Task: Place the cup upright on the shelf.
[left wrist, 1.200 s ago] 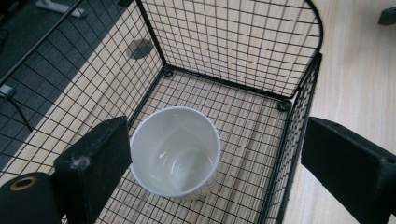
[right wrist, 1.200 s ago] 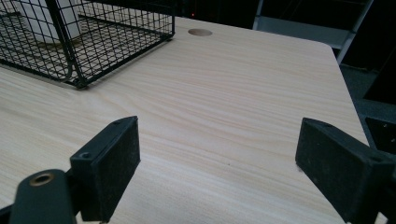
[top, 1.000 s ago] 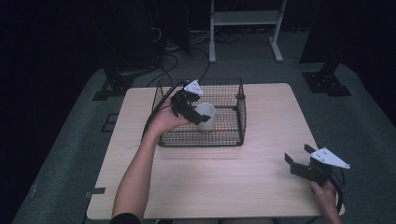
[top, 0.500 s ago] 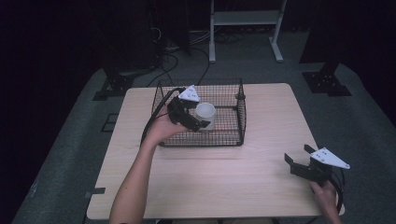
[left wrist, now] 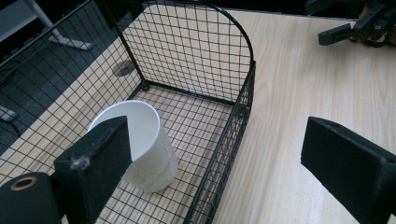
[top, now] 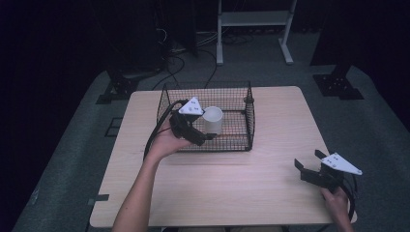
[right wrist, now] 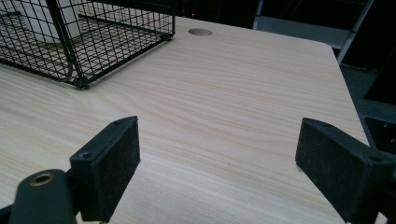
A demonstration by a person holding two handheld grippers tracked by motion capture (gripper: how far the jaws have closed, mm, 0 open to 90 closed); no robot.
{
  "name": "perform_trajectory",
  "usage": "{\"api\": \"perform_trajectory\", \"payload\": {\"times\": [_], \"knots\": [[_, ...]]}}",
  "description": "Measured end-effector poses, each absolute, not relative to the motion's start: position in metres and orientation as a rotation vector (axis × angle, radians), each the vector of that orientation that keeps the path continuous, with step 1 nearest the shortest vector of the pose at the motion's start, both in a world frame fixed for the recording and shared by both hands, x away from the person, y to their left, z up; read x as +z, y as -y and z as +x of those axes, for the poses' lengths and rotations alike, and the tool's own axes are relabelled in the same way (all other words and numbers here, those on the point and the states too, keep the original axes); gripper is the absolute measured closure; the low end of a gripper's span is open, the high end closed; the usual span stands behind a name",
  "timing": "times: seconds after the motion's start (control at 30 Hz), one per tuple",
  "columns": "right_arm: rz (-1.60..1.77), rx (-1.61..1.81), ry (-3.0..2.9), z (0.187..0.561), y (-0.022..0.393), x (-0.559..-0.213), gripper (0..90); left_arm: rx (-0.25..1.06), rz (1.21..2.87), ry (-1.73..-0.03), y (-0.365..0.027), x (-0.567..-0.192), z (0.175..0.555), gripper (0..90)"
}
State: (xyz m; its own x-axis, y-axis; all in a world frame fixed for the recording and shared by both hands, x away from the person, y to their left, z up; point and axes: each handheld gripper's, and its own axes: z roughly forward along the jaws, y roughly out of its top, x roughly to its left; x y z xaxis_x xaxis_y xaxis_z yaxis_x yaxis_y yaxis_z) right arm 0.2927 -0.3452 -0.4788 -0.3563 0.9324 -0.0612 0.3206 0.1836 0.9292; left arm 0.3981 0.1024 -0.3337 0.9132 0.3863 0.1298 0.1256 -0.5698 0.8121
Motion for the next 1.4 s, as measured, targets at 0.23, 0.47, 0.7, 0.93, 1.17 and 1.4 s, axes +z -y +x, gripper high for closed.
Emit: {"api": "perform_trajectory", "payload": {"times": [0.23,0.47,0.7,0.93,1.17,1.4], "knots": [[1.183,1.170,-1.797,0.293,0.345,-0.479,13.0,0.372,2.140,-0.382,-0.108,-0.339,0.386,7.8],[1.183,1.170,-1.796,0.293,0.345,-0.479,13.0,0.372,2.132,-0.389,-0.114,-0.346,0.377,7.8],[1.183,1.168,-1.796,0.293,0.345,-0.479,13.0,0.371,2.108,-0.398,-0.118,-0.351,0.368,7.8],[1.185,1.167,-1.796,0.293,0.345,-0.479,13.0,0.357,2.091,-0.389,-0.118,-0.358,0.355,7.8],[1.183,1.167,-1.797,0.293,0.345,-0.479,13.0,0.345,2.054,-0.410,-0.122,-0.368,0.344,7.8],[1.188,1.167,-1.794,0.293,0.345,-0.479,13.0,0.333,2.043,-0.412,-0.125,-0.374,0.336,7.9]]}}
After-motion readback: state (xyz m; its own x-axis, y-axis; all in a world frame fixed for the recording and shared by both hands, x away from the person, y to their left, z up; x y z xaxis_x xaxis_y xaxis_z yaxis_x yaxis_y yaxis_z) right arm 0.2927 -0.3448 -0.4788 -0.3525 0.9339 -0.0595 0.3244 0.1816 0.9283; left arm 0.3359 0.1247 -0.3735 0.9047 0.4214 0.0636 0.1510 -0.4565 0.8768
